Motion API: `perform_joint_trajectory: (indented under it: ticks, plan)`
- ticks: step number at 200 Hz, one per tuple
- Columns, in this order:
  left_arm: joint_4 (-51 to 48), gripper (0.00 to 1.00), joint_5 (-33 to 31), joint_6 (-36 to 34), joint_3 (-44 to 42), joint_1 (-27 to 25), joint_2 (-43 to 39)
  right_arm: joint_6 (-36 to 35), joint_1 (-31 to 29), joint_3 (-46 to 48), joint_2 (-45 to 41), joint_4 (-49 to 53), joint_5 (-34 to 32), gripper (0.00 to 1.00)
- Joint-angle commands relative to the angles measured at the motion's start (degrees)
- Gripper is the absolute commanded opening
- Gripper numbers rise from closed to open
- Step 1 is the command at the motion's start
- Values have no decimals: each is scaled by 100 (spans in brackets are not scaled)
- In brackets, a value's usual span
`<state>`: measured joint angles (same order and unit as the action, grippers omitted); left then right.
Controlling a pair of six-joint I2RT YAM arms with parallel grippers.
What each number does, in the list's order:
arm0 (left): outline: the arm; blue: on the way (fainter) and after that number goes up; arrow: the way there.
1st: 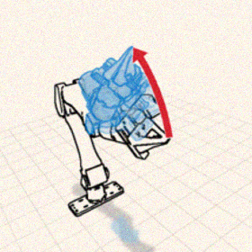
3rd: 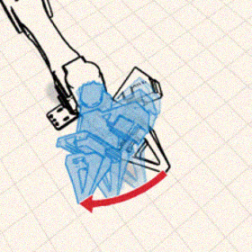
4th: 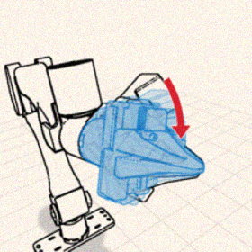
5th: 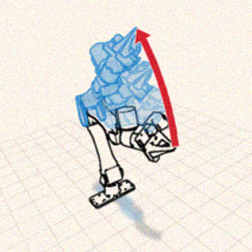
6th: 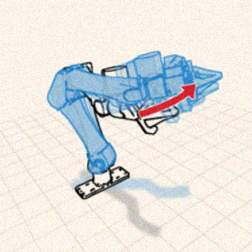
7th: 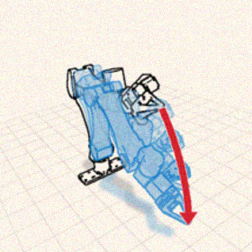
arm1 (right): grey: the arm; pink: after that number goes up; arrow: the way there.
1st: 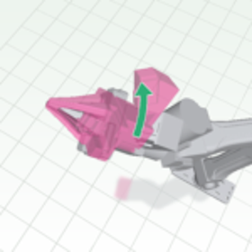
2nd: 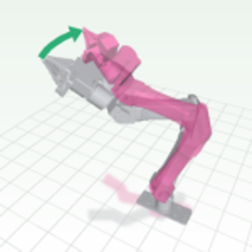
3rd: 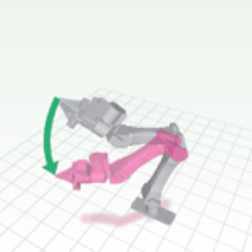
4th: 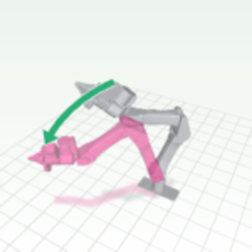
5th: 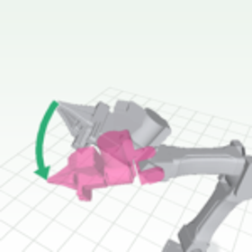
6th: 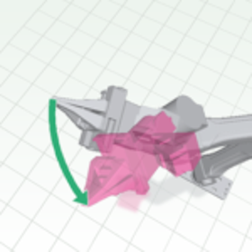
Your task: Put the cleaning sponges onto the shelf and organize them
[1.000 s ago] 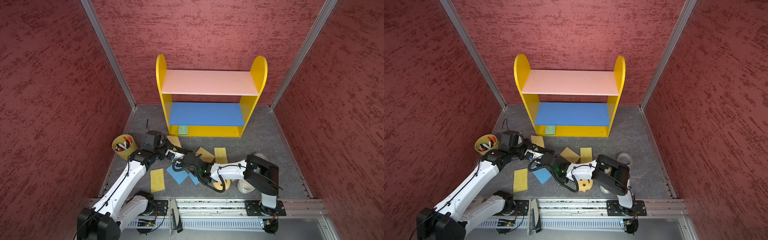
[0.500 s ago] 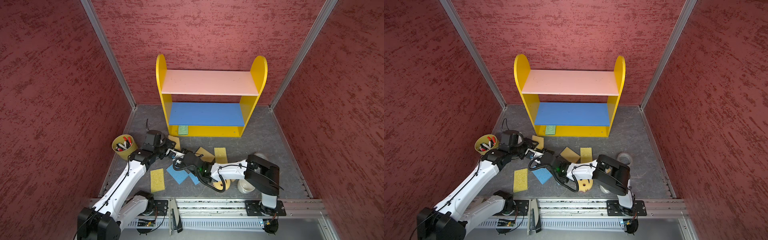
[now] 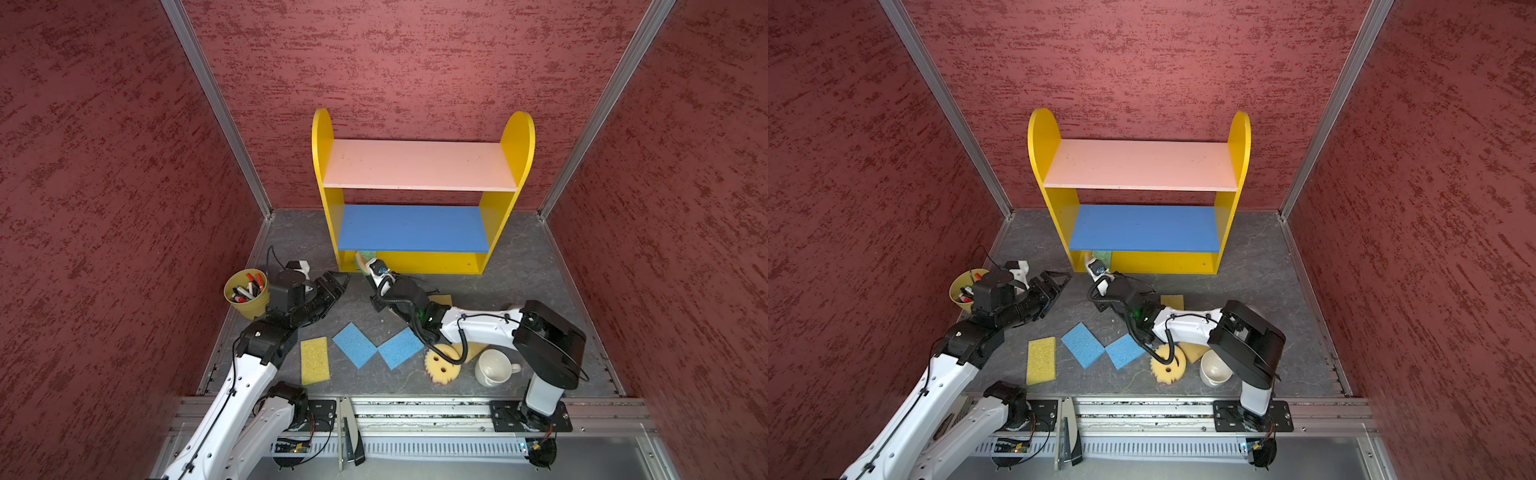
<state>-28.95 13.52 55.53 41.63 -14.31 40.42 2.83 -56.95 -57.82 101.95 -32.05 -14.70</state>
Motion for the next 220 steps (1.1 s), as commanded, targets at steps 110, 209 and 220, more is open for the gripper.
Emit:
perform_joint_trajectory:
  ticks: [110, 209, 220]
  plan:
    - [2718, 94, 1284, 576, -1332, 191, -459, 4637, 611, 925, -976, -2303, 1900, 0]
    - [4282, 91, 1071, 733, -1285, 38, -236, 7671, 687, 533, 131, -4807, 2670, 0]
    - [4335, 88, 1027, 693, -1250, -7, -155, 7786, 672, 454, 179, -4855, 2717, 0]
